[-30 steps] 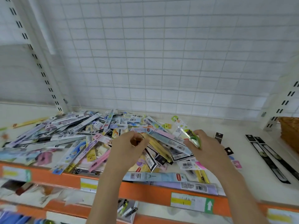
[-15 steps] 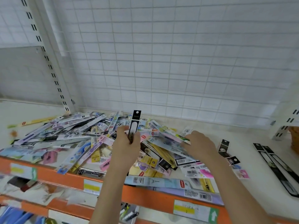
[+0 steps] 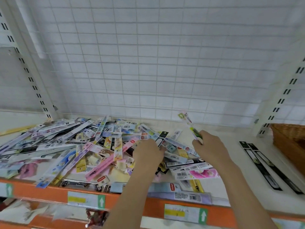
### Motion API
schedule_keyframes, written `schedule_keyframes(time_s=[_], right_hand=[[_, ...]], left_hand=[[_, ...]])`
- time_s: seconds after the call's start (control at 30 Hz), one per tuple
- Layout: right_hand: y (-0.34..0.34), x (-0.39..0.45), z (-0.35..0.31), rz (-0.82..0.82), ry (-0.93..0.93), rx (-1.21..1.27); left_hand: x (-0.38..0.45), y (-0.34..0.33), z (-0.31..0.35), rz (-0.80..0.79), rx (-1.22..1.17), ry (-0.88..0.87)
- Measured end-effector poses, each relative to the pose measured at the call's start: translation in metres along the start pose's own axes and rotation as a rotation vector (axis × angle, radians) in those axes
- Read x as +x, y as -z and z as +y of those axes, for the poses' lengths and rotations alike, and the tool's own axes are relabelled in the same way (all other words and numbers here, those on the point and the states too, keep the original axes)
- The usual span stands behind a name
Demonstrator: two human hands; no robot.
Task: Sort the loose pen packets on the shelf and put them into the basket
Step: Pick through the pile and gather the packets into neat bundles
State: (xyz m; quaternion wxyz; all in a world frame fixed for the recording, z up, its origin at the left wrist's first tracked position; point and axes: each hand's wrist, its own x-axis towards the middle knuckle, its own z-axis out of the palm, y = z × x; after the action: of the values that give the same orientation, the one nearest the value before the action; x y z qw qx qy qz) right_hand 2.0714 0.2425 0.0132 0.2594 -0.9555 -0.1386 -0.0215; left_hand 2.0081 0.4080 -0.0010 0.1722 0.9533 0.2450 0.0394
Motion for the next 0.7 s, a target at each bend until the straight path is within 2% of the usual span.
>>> schedule_keyframes(time_s=[0.3,0.53,0.7], right_hand=[[-0.017,-0.005,0.003,-0.027,0.002,0.016],[-0.017,-0.010,0.012,-0.012,0.024,-0.039],[-0.014,-0.011,0.017,-0.027,-0.010,0.000]], left_hand=[[0.004,-0.001,0.012,-0.043,0.030,0.077],[0.009,-0.008,0.018,-0.100,0.062,0.063],[0.015,-0.007,0.018,-0.145,-0.055,0.089]])
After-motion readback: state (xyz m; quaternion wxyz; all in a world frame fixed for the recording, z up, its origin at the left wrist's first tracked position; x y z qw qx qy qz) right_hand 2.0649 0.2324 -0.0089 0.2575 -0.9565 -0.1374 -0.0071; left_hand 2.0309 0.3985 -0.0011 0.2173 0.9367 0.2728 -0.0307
